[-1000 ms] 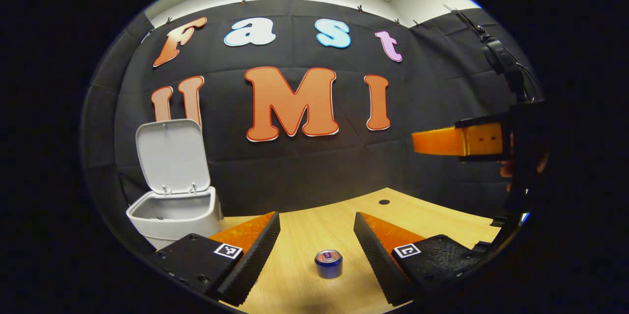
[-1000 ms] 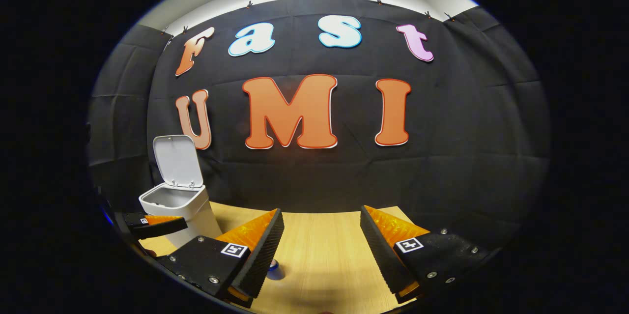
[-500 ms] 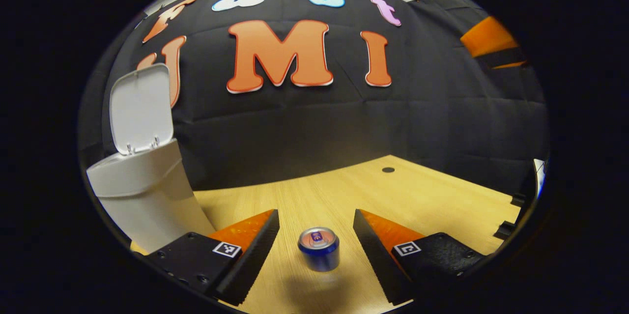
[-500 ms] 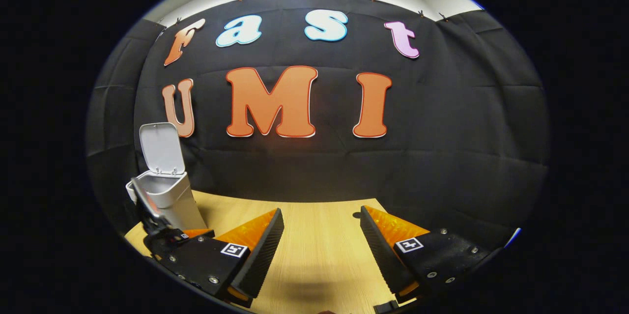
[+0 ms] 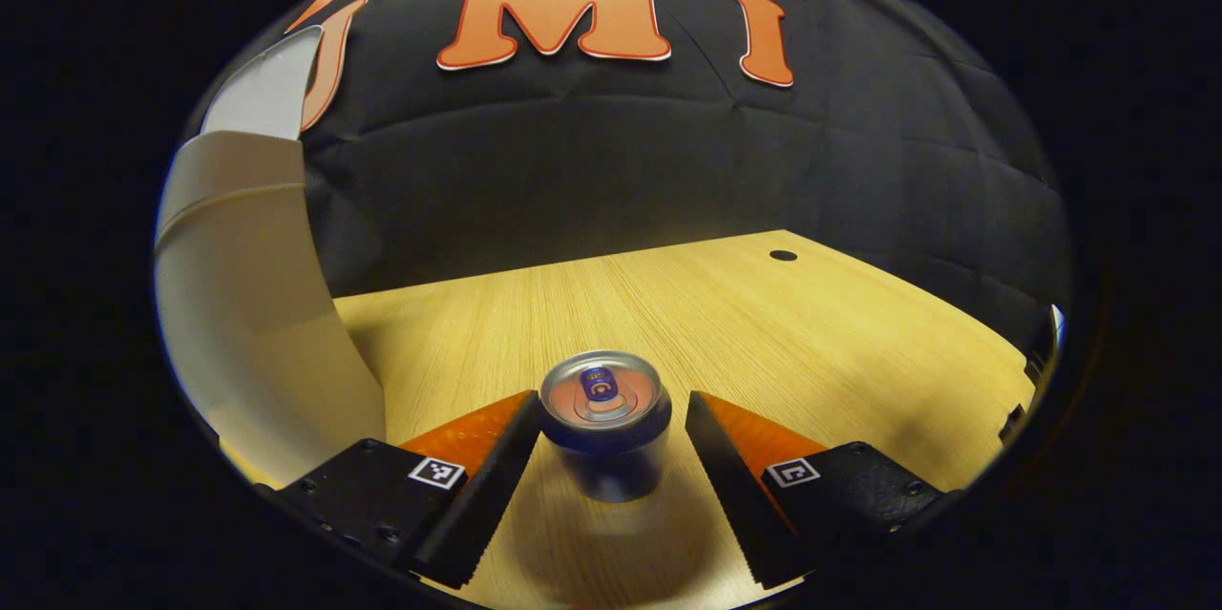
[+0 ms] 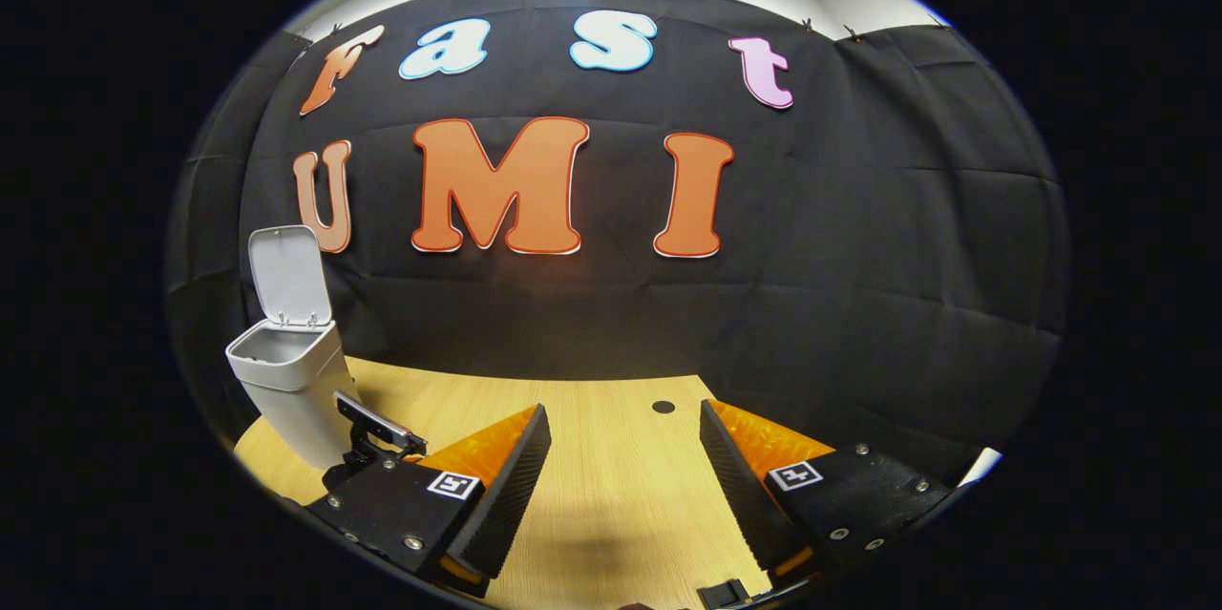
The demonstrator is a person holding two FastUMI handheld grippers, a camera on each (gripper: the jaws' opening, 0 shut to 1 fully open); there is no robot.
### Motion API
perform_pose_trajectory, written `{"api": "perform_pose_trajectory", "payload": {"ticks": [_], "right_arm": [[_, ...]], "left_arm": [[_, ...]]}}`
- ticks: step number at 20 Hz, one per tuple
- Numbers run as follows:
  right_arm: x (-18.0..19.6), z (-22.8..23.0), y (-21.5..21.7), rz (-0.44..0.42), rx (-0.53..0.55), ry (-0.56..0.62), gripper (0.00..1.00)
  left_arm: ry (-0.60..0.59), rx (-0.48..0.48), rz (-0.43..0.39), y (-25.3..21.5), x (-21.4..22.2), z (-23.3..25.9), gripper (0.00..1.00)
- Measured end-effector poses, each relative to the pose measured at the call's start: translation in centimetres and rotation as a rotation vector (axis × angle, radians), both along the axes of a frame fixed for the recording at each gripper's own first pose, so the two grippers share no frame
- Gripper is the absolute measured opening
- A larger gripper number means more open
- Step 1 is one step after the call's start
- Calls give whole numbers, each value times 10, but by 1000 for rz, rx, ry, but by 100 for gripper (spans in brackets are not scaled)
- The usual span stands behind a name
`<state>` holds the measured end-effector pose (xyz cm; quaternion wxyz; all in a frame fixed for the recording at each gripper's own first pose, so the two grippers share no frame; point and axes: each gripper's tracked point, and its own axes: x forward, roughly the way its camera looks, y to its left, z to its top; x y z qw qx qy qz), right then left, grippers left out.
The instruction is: Press the lid of the desktop garbage bin to open it, pick up the crumpled paper on the desktop and throw it into the bin, then pick up the pop can on the desktop and drop it into the bin, and finally close the garbage bin lid.
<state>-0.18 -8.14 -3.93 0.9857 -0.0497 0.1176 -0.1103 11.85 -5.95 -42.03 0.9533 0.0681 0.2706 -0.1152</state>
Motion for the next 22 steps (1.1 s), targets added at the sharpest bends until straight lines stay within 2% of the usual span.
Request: {"api": "perform_pose_trajectory", "payload": {"ticks": [4, 6, 8, 14, 17, 22], "right_arm": [[-2, -1, 2, 2, -7, 7, 94], [-1, -1, 5, 3, -9, 6, 94], [0, 0, 7, 4, 2, 1, 94], [8, -3, 20, 30, 54, -15, 94], [13, -7, 27, 48, 77, -23, 94], [17, -10, 39, 76, 106, -33, 94]], "left_arm": [[23, -12, -5, 1, 7, -10, 96], [37, -24, -12, 0, 5, -10, 86], [29, -24, -18, -1, 4, 0, 84], [-73, -15, -35, 2, -2, 82, 82], [-162, -32, -7, 13, -6, 136, 82], [-223, -56, 60, 51, -21, 200, 81]]}}
